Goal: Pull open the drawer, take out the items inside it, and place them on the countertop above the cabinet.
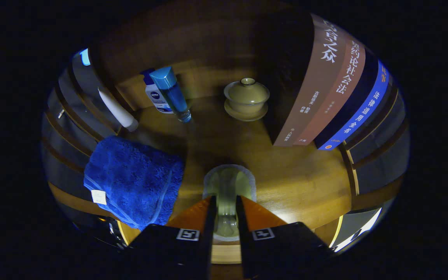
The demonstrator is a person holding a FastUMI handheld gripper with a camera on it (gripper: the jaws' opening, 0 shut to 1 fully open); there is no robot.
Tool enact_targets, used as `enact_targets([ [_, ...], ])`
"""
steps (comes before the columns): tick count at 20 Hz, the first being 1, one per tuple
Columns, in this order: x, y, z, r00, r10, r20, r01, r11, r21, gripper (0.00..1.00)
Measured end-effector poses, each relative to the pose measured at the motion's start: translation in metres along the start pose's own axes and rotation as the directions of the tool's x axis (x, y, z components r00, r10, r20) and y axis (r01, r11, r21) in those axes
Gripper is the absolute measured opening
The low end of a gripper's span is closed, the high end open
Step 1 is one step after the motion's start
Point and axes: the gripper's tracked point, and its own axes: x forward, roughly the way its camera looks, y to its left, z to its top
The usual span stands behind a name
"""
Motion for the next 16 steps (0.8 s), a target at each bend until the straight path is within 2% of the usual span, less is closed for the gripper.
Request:
enact_targets([
  [6,-0.011,0.001,-0.003,0.999,0.001,0.054,0.0,1.0,-0.031,0.99],
  [11,-0.048,0.01,-0.009,0.979,0.037,0.199,-0.028,0.998,-0.049,0.99],
  [16,-0.104,0.018,-0.031,0.905,0.128,0.405,-0.114,0.992,-0.06,1.0],
])
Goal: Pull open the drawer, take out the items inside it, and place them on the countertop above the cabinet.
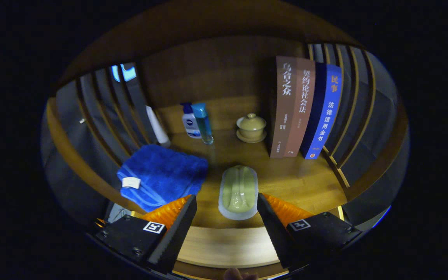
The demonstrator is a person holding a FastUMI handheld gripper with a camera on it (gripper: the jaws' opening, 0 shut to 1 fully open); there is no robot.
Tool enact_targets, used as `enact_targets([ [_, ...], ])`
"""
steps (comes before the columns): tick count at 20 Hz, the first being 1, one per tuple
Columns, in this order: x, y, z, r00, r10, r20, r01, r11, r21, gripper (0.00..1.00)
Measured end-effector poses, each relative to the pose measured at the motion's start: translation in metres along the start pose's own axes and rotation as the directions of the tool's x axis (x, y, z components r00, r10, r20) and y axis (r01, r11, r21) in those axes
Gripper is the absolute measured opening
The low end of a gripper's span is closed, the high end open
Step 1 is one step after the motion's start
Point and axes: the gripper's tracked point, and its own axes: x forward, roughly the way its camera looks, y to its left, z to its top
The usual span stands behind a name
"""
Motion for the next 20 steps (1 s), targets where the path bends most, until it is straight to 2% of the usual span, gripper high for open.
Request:
enact_targets([
  [4,-0.054,0.012,0.006,0.98,0.065,0.189,-0.065,0.998,-0.007,0.99],
  [8,-0.114,0.019,0.002,0.918,0.104,0.382,-0.105,0.994,-0.017,0.99],
  [10,-0.133,0.026,-0.016,0.899,0.126,0.419,-0.109,0.992,-0.064,0.99],
  [13,-0.157,0.027,-0.044,0.865,0.112,0.488,-0.054,0.99,-0.131,0.99],
  [18,-0.191,0.036,-0.1,0.803,0.074,0.591,-0.002,0.993,-0.121,0.99],
  [20,-0.189,0.035,-0.123,0.795,0.053,0.604,0.031,0.992,-0.126,0.99],
])
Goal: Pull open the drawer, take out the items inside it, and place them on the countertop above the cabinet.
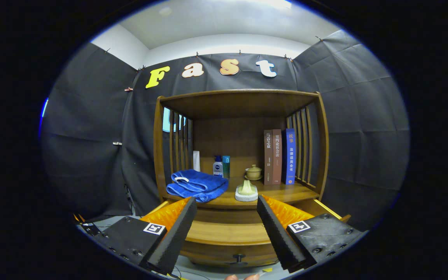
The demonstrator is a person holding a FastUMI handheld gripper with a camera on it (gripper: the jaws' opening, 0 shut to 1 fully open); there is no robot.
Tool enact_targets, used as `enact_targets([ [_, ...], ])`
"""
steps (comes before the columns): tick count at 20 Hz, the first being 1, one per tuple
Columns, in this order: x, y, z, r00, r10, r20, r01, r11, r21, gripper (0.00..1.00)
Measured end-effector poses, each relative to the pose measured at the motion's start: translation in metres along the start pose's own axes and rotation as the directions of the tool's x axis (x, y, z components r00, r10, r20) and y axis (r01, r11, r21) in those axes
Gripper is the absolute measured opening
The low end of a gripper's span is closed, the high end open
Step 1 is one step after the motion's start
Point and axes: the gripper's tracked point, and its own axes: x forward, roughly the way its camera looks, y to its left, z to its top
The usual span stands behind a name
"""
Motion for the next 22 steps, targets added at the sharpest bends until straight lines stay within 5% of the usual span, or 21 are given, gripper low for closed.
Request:
enact_targets([
  [13,-0.013,-0.03,-0.152,0.983,-0.082,-0.164,0.081,0.997,-0.012,0.99],
  [22,0.003,-0.031,-0.176,0.979,-0.09,-0.18,0.09,0.996,-0.008,0.99],
])
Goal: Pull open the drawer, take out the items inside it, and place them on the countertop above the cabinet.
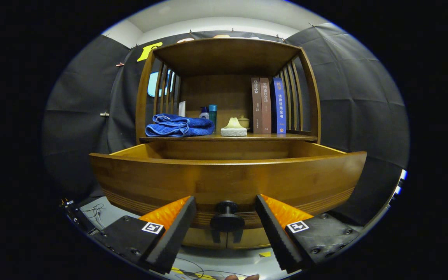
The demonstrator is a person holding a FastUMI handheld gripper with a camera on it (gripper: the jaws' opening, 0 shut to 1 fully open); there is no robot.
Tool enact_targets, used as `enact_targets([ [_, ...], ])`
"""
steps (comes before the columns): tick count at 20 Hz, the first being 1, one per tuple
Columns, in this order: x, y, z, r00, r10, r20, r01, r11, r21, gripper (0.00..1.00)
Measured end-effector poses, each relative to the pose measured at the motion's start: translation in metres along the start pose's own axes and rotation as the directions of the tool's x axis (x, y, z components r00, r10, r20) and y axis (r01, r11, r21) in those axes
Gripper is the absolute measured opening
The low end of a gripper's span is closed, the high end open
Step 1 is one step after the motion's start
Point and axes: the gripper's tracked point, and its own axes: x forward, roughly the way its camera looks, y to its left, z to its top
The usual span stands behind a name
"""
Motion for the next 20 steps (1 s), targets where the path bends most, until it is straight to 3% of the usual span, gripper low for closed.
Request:
enact_targets([
  [7,0.006,0.0,0.004,1.0,-0.001,-0.007,0.001,1.0,-0.008,0.98],
  [20,0.073,0.003,0.016,1.0,-0.004,-0.029,0.003,1.0,-0.005,0.99],
])
